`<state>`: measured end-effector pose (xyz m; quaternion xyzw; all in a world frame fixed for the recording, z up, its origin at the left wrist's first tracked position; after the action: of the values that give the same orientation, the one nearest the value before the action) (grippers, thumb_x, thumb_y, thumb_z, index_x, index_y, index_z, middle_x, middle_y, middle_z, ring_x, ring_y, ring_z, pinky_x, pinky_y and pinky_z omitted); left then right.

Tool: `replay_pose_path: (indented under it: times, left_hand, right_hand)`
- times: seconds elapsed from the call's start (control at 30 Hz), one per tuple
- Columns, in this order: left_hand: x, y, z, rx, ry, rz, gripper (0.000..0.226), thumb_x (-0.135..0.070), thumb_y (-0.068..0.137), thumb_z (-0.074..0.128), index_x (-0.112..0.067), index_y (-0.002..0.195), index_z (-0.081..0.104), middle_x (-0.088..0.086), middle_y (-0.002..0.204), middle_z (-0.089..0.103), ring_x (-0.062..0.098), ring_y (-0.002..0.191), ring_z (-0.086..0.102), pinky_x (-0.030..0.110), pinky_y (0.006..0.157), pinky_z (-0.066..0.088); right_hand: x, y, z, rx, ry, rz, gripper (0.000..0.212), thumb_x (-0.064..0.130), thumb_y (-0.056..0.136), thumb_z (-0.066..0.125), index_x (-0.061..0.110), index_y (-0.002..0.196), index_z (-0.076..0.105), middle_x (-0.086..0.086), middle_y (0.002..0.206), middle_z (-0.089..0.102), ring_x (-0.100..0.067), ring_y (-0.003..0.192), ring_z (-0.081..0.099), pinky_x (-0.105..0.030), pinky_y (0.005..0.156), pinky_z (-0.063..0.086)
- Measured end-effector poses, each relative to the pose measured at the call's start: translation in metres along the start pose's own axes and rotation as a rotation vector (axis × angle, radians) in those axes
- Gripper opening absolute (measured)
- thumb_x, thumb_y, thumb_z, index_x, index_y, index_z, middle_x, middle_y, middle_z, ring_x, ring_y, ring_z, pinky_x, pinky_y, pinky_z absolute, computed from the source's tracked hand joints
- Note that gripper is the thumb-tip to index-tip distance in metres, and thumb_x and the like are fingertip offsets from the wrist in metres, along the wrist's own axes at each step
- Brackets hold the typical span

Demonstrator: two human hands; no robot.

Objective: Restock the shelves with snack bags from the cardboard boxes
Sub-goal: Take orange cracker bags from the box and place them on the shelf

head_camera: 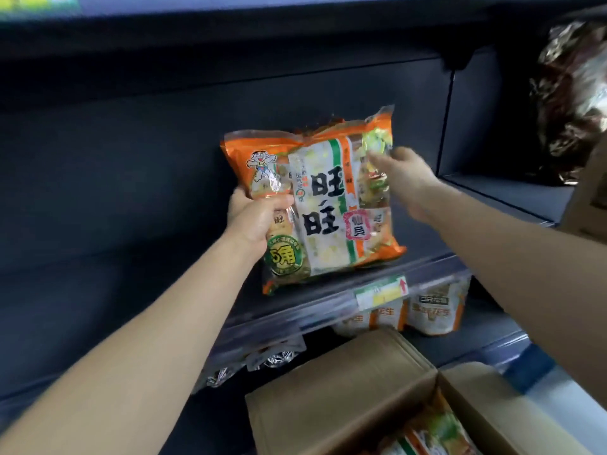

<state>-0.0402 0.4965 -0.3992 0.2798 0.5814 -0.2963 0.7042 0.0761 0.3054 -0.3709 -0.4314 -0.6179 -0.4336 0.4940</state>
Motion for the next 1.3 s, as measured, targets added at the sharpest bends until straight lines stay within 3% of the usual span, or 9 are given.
replay_pose_path:
  times: [0.1, 0.27, 0.5, 0.67, 0.8, 0.93, 1.03, 1.2, 1.3]
  left_hand:
    - [0.006, 0.01, -0.007, -0.049, 0.103, 0.085, 0.05, 0.002, 0.068, 0.077, -0.022, 0.105, 0.052, 0.003, 0.106, 0.067, 0.024, 0.097, 0.068, 0.046, 0.086, 0.055]
    - [0.024, 0.015, -0.018, 0.04, 0.244, 0.058, 0.067, 0.008, 0.079, 0.069, -0.02, 0.129, 0.035, -0.002, 0.114, 0.058, 0.017, 0.105, 0.058, 0.033, 0.084, 0.05]
    - [0.03, 0.003, -0.016, -0.067, 0.583, 0.044, 0.086, -0.01, 0.08, 0.073, -0.02, 0.144, 0.016, 0.004, 0.141, 0.035, 0.023, 0.127, 0.041, 0.035, 0.098, 0.041]
    - [0.032, -0.047, 0.002, -0.193, 0.831, 0.236, 0.058, -0.016, 0.083, 0.068, -0.018, 0.13, 0.032, 0.006, 0.135, 0.031, 0.024, 0.123, 0.036, 0.043, 0.1, 0.039]
    - [0.065, -0.099, 0.023, 0.045, 0.87, 0.295, 0.025, -0.011, 0.085, 0.061, -0.021, 0.104, 0.047, -0.001, 0.114, 0.041, 0.019, 0.106, 0.048, 0.03, 0.089, 0.041]
    - [0.129, -0.142, 0.034, 0.425, 1.033, -0.04, 0.015, -0.015, 0.083, 0.068, -0.019, 0.091, 0.055, 0.001, 0.099, 0.057, 0.02, 0.091, 0.057, 0.028, 0.075, 0.044]
    - [0.182, -0.169, 0.023, 0.709, 1.261, -0.428, 0.031, -0.025, 0.082, 0.072, -0.007, 0.104, 0.061, 0.01, 0.095, 0.06, 0.021, 0.083, 0.057, 0.029, 0.071, 0.047]
    - [0.227, -0.203, -0.004, 0.746, 1.254, -0.82, 0.046, -0.026, 0.09, 0.063, 0.0, 0.127, 0.051, 0.013, 0.116, 0.056, 0.022, 0.096, 0.057, 0.035, 0.089, 0.051]
    - [0.237, -0.218, -0.002, 0.72, 1.033, -0.987, 0.045, -0.024, 0.092, 0.063, 0.002, 0.127, 0.052, 0.019, 0.126, 0.055, 0.028, 0.115, 0.058, 0.037, 0.096, 0.05]
  right_hand:
    - [-0.025, -0.007, 0.021, 0.113, -0.272, -0.021, 0.067, 0.028, 0.088, 0.065, 0.018, 0.146, 0.033, -0.004, 0.138, 0.044, -0.021, 0.097, 0.058, -0.026, 0.073, 0.048]
    - [-0.052, -0.015, 0.045, 0.218, -0.512, 0.021, 0.085, 0.017, 0.087, 0.065, 0.026, 0.152, 0.01, -0.003, 0.152, 0.009, -0.028, 0.101, 0.056, -0.031, 0.073, 0.054]
    - [-0.065, -0.024, 0.039, 0.206, -0.468, -0.082, 0.076, 0.01, 0.087, 0.062, 0.021, 0.149, 0.02, -0.003, 0.152, 0.019, -0.016, 0.084, 0.049, -0.017, 0.055, 0.045]
    - [-0.083, -0.059, 0.004, 0.063, -0.322, -0.128, 0.015, 0.021, 0.088, 0.063, 0.013, 0.1, 0.061, -0.006, 0.088, 0.062, -0.02, 0.075, 0.056, -0.03, 0.066, 0.046]
    - [-0.116, -0.101, -0.021, 0.29, -0.289, 0.005, 0.025, 0.023, 0.092, 0.061, 0.01, 0.071, 0.058, -0.008, 0.061, 0.058, -0.01, 0.044, 0.054, -0.021, 0.045, 0.048]
    - [-0.161, -0.133, -0.039, 0.485, -0.482, 0.219, 0.028, 0.017, 0.093, 0.06, 0.009, 0.066, 0.055, -0.008, 0.062, 0.057, -0.012, 0.048, 0.053, -0.02, 0.048, 0.046]
    - [-0.197, -0.149, -0.049, 0.622, -0.756, 0.361, 0.015, 0.016, 0.093, 0.056, 0.012, 0.079, 0.059, -0.006, 0.074, 0.057, -0.018, 0.064, 0.054, -0.018, 0.054, 0.04]
    - [-0.242, -0.167, -0.071, 0.683, -1.158, 0.451, 0.032, 0.036, 0.084, 0.067, 0.016, 0.103, 0.05, -0.003, 0.096, 0.06, -0.02, 0.072, 0.06, -0.017, 0.036, 0.044]
    - [-0.268, -0.176, -0.083, 0.672, -1.04, 0.638, 0.06, 0.036, 0.08, 0.073, 0.014, 0.128, 0.046, -0.009, 0.122, 0.058, -0.025, 0.1, 0.062, -0.031, 0.069, 0.059]
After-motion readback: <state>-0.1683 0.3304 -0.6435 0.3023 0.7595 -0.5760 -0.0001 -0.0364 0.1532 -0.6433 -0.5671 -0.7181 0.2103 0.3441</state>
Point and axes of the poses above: each hand's wrist, its own y-axis towards the middle knuckle, its own z-axis out of the palm, x = y × z, the point moved 2 cm from there along y, towards the middle knuckle
